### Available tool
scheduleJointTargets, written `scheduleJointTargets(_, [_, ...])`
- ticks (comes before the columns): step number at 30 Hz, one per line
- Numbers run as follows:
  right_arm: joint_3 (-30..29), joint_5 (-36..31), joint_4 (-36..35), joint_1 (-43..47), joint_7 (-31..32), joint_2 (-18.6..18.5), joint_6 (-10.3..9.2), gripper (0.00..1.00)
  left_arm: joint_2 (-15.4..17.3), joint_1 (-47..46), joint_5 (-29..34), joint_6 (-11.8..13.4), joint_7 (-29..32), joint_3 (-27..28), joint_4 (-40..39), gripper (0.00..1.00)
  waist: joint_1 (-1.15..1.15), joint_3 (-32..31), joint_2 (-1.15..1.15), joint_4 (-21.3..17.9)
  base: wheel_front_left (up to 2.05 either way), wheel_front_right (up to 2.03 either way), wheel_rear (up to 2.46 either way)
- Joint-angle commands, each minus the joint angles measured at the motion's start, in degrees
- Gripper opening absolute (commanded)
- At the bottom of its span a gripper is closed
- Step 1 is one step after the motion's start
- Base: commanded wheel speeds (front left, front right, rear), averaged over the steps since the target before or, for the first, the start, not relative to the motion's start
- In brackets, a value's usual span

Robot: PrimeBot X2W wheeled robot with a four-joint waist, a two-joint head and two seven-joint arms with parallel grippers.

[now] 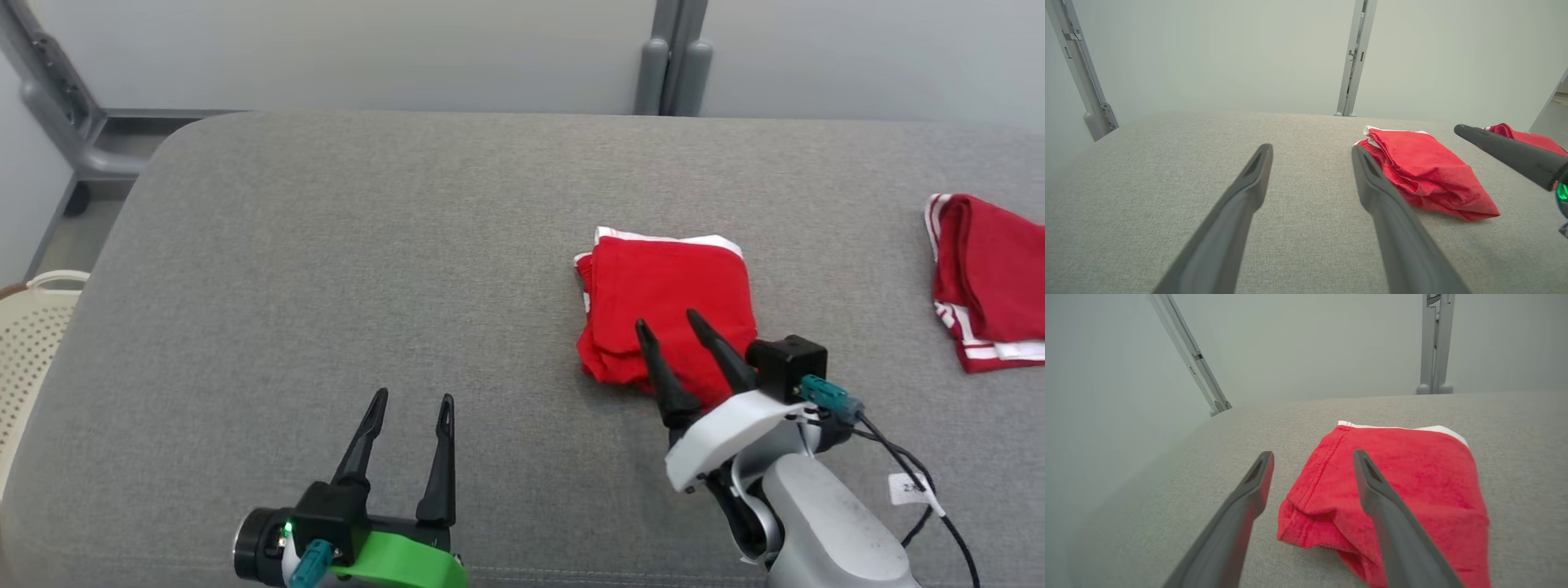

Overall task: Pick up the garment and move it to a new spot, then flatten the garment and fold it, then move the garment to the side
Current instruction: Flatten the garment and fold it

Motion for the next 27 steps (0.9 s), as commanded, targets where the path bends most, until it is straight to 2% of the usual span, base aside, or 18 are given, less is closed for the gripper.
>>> scheduleJointTargets(1, [-2.65,-2.1,-1.2,1.62,-0.17,-0.19,-0.04,1.0,0.08,0.65,-0.79,0.26,-0.13,0.95,-0.49,1.0,0.0,-1.44,0.0,-4.29,0.0,0.0,0.0])
scheduleJointTargets(6, [-6.74,-6.37,-3.38,3.44,-0.18,-0.13,-0.03,1.0,0.08,1.39,-2.46,0.56,-0.13,2.97,-1.29,1.0,0.0,-2.09,0.0,-7.73,0.0,0.0,0.0])
scheduleJointTargets(9, [-10.14,-6.87,-4.75,5.1,-0.18,-0.2,-0.04,1.0,0.08,1.37,-3.68,0.77,-0.12,4.03,-1.35,1.0,0.0,-2.5,0.0,-9.51,0.0,0.0,0.0])
scheduleJointTargets(15, [-13.07,-8.57,-8.22,9.03,-0.18,-0.56,-0.04,1.0,0.09,2.02,-5.21,1.57,-0.12,5.45,-1.12,1.0,0.0,-3.1,0.0,-11.84,0.0,0.0,0.0])
scheduleJointTargets(20, [-13.21,-8.97,-12.72,13.33,-0.18,-1.95,-0.03,1.0,0.09,2.83,-4.99,1.66,-0.13,6.1,-0.81,1.0,0.0,-3.48,0.0,-12.47,0.0,0.0,0.0])
scheduleJointTargets(27, [-12.9,-9.43,-17.84,18.43,-0.18,-3.25,-0.04,1.0,0.08,5.01,-1.41,0.15,-0.13,8.16,-3.02,1.0,0.0,-4.32,0.0,-13.1,0.0,0.0,0.0])
